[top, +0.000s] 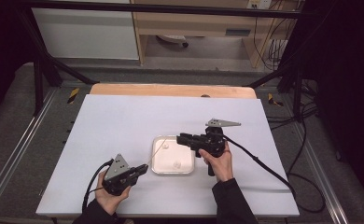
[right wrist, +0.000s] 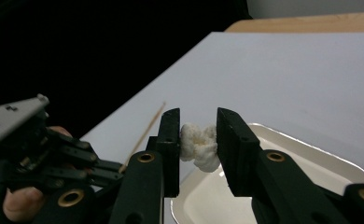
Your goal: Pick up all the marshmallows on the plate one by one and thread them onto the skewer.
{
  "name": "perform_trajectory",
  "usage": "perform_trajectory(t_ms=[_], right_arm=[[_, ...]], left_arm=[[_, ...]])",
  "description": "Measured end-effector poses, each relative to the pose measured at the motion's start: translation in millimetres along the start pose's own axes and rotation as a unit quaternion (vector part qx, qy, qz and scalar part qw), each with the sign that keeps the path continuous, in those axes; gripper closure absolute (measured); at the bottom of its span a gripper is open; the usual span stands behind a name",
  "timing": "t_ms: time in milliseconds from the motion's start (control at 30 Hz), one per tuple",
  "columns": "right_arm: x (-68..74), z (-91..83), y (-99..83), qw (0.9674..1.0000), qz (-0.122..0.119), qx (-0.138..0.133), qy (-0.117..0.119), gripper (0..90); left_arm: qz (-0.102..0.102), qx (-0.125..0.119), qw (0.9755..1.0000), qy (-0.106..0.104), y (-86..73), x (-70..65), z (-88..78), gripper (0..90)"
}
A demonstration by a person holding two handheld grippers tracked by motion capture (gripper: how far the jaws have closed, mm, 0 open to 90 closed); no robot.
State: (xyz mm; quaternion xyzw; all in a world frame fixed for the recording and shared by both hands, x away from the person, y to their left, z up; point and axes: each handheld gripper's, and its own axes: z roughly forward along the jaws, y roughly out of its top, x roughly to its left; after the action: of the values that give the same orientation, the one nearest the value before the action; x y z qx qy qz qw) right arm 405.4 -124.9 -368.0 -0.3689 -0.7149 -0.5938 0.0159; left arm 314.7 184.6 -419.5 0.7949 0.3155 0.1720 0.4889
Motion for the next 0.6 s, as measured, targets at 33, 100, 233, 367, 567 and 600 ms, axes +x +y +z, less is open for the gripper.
perform_trajectory(t_ms=[33,100,233,367,567,600], right_arm=[[0.6,-2.2,2.9,0.9999,0.003,-0.013,0.009,72.1],[0.7,-3.7,5.2,0.9996,0.008,-0.022,0.015,72.4],[0.0,-4.1,7.4,0.999,0.016,-0.03,0.028,72.8],[2.1,1.5,8.4,0.9983,0.02,-0.024,0.05,73.1],[1.8,4.4,9.9,0.9975,0.028,-0.024,0.061,73.6],[1.5,4.7,9.9,0.9974,0.029,-0.024,0.062,73.6]], left_arm=[[0.0,-0.002,1.0,-0.001,0.2,-1.0,0.2,88.3],[0.002,-0.004,1.0,-0.003,0.4,-2.2,0.2,88.3],[0.005,-0.008,0.9999,-0.006,0.7,-3.9,-0.1,88.3],[0.009,-0.009,0.9999,-0.008,1.1,-5.5,0.0,88.3],[0.014,-0.012,0.9998,-0.01,1.3,-7.5,-0.4,88.3],[0.014,-0.012,0.9998,-0.011,1.4,-7.7,-0.4,88.3]])
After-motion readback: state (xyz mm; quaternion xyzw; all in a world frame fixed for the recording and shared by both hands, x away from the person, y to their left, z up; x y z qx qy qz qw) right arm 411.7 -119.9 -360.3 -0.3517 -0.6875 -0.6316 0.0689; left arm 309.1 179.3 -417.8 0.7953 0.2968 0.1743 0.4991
